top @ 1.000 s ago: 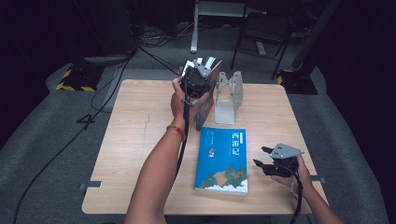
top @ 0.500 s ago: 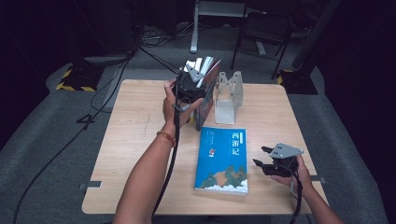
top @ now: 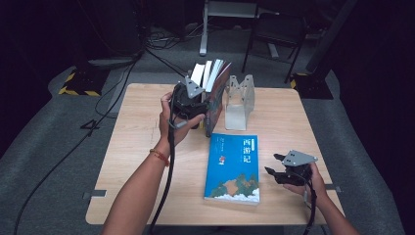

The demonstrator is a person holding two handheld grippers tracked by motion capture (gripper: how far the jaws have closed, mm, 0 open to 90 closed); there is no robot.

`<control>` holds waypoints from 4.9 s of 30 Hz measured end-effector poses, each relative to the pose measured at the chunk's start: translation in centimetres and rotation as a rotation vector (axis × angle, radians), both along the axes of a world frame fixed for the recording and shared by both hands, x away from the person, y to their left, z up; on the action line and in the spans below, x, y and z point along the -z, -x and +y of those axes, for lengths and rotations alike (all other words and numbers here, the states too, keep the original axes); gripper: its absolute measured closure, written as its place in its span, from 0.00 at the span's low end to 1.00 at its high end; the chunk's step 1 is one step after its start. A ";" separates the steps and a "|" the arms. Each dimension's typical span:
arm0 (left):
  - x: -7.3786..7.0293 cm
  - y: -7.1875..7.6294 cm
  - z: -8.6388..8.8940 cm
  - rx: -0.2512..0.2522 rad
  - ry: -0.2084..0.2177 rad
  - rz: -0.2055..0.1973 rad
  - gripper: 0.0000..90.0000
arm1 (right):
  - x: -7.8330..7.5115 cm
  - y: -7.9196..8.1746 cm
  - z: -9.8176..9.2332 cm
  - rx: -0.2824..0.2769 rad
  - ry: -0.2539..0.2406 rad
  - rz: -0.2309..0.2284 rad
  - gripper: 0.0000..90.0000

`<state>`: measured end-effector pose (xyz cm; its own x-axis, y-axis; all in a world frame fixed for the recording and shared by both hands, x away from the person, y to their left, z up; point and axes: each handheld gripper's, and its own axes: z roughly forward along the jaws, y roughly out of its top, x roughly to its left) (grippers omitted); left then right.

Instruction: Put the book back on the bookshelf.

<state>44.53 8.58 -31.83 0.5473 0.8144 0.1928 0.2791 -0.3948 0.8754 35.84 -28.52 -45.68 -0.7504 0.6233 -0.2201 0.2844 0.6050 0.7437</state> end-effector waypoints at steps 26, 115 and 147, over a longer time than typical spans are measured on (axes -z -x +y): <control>12.3 7.4 5.1 0.146 -0.138 0.239 0.38 | -0.2 0.8 0.1 -0.005 0.060 0.012 0.42; 14.9 13.9 -10.3 0.427 -0.103 0.300 0.63 | -1.6 3.2 4.3 -0.202 -0.139 -0.005 0.34; 14.0 14.1 2.2 0.526 -0.030 0.257 0.80 | -0.9 2.7 10.3 -0.335 -0.073 -0.034 0.36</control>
<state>30.44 10.76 -45.85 0.9089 0.4166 0.0194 0.2404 -0.5612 0.7920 33.14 -18.24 -44.80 -0.9091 0.3583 -0.2124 0.0532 0.6055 0.7941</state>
